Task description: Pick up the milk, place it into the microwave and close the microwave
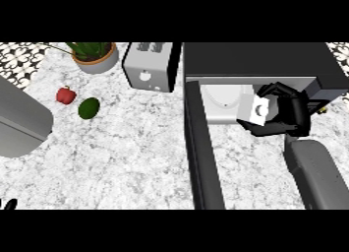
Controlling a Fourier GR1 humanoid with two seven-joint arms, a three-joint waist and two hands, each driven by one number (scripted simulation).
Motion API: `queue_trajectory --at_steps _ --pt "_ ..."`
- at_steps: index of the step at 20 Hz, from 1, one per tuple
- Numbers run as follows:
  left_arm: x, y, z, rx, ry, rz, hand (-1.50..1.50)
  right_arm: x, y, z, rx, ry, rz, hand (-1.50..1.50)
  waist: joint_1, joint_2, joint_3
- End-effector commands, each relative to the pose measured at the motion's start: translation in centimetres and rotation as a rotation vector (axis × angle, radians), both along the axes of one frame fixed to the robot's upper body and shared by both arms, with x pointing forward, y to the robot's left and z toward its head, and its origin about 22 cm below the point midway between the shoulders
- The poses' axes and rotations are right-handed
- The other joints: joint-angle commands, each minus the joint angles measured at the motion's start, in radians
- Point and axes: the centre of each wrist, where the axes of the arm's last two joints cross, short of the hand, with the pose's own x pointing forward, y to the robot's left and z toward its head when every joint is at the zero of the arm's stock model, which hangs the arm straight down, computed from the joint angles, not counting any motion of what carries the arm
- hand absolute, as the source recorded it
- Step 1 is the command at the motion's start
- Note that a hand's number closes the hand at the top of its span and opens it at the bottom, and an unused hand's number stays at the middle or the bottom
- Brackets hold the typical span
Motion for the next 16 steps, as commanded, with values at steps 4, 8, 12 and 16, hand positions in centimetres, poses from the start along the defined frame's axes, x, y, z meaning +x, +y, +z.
queue_trajectory --at_steps 4,8,12,16 --pt "0.8 0.4 -0.2 0.013 -0.016 -0.030 -1.50 4.6 2.5 2.8 -0.094 0.040 -0.041 1.50 0.073 0.040 -0.004" --pt "1.2 0.4 -0.3 -0.002 -0.017 -0.063 -1.50 4.5 1.8 2.6 -0.124 0.011 -0.074 1.50 0.091 0.047 -0.005" --pt "1.9 -0.1 -0.3 -0.009 -0.021 -0.093 -1.50 4.6 1.5 3.1 -0.209 -0.046 -0.147 1.50 0.106 0.053 -0.005" --pt "1.8 -0.2 0.4 0.011 -0.035 -0.104 -1.50 3.9 0.7 2.1 -0.190 -0.039 -0.219 1.50 0.145 0.058 -0.005"
